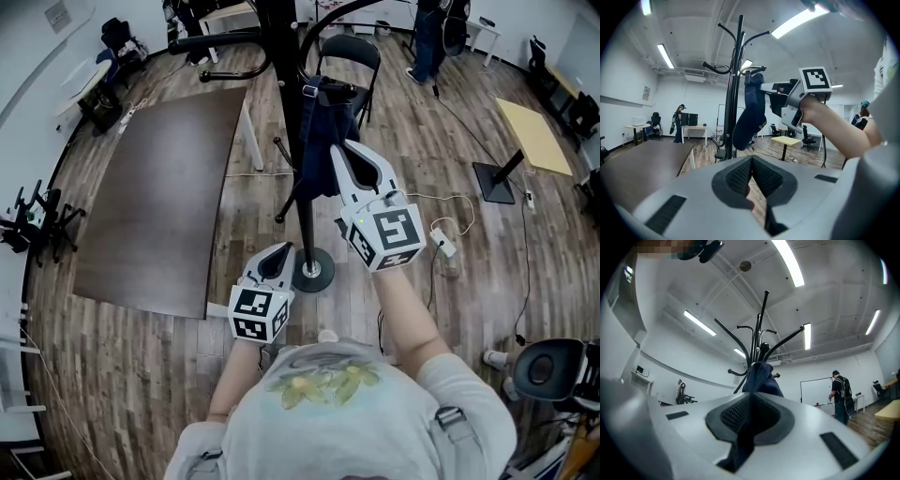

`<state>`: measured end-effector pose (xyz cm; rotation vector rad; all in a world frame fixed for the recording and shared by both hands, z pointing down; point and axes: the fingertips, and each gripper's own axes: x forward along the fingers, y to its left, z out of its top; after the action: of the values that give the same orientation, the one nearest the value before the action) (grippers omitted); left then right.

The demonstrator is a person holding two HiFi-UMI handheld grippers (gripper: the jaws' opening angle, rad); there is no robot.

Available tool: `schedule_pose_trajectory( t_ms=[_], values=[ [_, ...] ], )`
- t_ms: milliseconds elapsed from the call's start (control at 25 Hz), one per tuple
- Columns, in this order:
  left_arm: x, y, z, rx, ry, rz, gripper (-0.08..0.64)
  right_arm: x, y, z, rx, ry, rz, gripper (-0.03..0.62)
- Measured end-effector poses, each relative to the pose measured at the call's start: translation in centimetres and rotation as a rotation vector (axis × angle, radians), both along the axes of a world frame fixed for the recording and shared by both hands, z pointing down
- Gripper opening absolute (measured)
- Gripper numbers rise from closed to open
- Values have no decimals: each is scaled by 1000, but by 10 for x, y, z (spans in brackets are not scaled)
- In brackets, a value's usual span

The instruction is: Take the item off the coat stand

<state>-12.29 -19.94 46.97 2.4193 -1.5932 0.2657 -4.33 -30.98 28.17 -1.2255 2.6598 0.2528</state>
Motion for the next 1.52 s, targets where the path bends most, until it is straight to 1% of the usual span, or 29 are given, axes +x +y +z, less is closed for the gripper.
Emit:
schedule_pose_trajectory(
  t_ms=[240, 920, 1080, 1240, 1520],
  values=[
    [1, -2, -1, -3, 5, 7, 15, 7, 3, -11, 25, -10, 12, 28],
    [-4, 2, 3, -3, 8, 34, 15, 7, 21, -25, 61, -35, 35, 28],
    [3, 3, -1, -3, 10, 43, 15, 14, 25, -32, 67, -33, 42, 28],
    [9, 4, 0, -7, 6, 55, 15, 22, 27, -31, 63, -49, 47, 28],
    [18, 5, -2, -12, 3, 71, 15, 36, 35, -45, 96, -65, 58, 28]
  ],
)
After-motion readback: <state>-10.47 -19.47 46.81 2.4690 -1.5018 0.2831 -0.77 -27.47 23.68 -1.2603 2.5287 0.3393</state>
